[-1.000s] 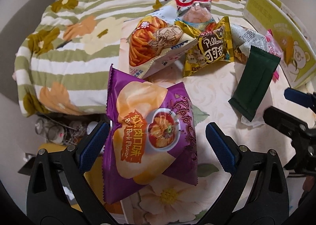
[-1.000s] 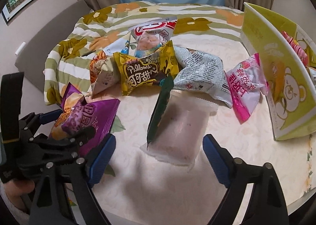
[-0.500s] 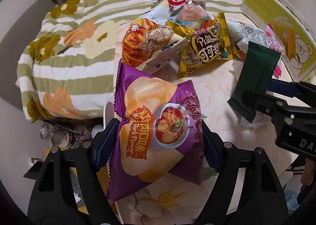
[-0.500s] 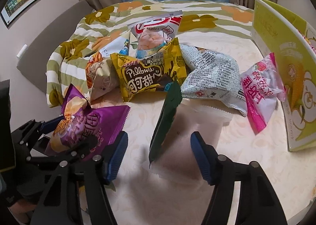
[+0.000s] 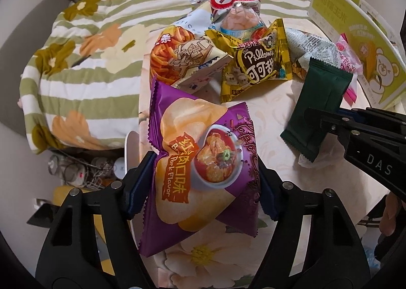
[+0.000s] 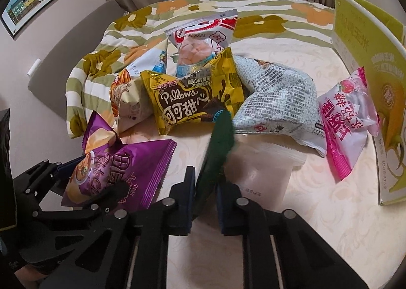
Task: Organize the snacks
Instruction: 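Grasp the purple packet with the left tool while the right tool grasps the dark green packet, then lift the purple packet with the left tool while the right tool carries the green packet over the box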
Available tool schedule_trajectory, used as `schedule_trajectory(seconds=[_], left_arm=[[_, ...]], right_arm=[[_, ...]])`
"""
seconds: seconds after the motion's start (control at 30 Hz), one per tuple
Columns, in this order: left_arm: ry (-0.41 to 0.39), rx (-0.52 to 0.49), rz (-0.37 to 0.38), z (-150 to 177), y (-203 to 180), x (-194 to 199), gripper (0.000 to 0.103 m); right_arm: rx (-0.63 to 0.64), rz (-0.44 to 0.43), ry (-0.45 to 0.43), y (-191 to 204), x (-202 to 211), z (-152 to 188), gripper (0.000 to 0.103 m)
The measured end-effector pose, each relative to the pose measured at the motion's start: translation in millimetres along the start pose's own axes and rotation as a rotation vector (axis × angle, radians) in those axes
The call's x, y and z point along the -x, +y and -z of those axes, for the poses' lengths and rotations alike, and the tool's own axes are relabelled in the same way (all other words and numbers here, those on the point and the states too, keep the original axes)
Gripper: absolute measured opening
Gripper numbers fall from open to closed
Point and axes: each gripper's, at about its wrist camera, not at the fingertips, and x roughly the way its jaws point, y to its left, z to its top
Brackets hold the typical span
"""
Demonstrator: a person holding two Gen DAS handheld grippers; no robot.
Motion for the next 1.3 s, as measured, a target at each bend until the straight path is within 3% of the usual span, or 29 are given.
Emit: schedule_trajectory(seconds=[0.67,1.13,1.3], left_arm=[[-0.041,0.05,0.027,-5,18,29,0.069],[-0.043,0.089,0.021,-1,29,30,0.069],[-0.041,0.104,0.017,2,34,29,0.069]], right_arm=[[-0.052,-0.067,-0.032,-2,17,-9,0.009],[-0.018,-0.089,0.011,8,-9,-22,0.009],[0.055,-0.062,0.035,20,-21,-30,0.009]])
